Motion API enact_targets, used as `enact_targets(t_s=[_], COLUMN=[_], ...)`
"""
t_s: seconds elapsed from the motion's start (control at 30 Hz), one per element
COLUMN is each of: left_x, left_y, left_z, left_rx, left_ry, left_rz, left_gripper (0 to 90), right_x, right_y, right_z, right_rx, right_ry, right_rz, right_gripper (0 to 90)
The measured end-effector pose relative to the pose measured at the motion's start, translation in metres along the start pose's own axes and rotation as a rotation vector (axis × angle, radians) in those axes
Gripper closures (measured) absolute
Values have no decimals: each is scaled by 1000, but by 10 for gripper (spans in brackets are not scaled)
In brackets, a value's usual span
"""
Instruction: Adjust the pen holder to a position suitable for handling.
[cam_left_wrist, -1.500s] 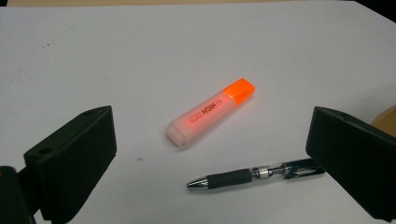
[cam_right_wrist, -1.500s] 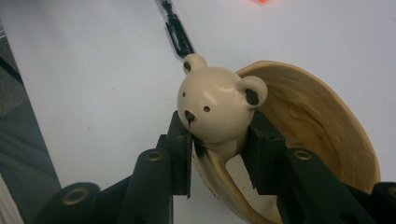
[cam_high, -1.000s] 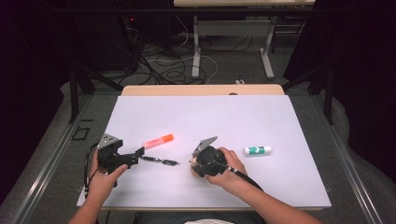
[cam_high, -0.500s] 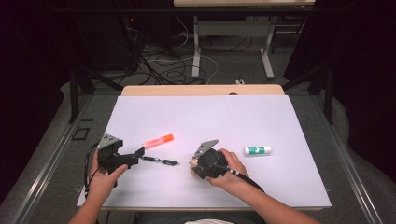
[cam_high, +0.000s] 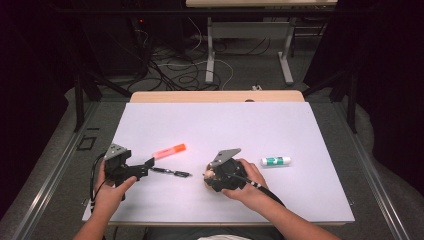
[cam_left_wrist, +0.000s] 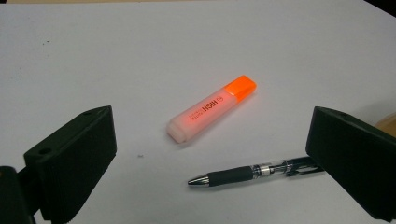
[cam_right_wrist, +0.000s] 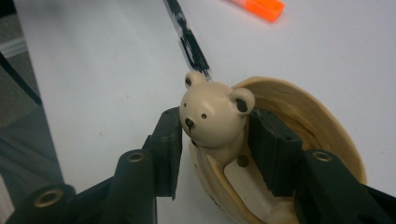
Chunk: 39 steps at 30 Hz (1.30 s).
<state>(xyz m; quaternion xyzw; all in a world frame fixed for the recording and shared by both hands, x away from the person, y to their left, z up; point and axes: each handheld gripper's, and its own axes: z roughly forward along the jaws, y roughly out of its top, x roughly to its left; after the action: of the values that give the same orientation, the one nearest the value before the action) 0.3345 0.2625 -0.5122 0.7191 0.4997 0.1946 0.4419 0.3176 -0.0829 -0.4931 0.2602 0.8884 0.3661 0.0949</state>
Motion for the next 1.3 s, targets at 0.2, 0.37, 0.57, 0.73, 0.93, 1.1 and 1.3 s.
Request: enact_targets(t_s=[0.2,0.37,0.57,0.73,0.93,1.1,1.3], left_x=[0,0,-1,-2,-2,-2,-2], left_y=[0,0,-1,-1,-2,-3,-3], left_z=[0,0,2,2,3,5,6], left_rx=[6,3,12,23,36,33,43], left_ry=[5,6,16,8,8,1,2], left_rz=[6,7,25,31,32,17,30], left_gripper=[20,26,29,29,28,29,28], right_x=[-1,-8,-19,-36,-59,-78,-89], right_y=[-1,-9,-21,-36,-54,-69,-77], right_z=[-23,-38,-49,-58,-62,-60,-64], right_rx=[-82,-149,-195,-222,-252,-263,-271], right_ry=[-11,-36,-72,-143,-241,-330,-407], right_rz=[-3,3,47,133,216,250,293], right_gripper=[487,439,394,341,313,287,202])
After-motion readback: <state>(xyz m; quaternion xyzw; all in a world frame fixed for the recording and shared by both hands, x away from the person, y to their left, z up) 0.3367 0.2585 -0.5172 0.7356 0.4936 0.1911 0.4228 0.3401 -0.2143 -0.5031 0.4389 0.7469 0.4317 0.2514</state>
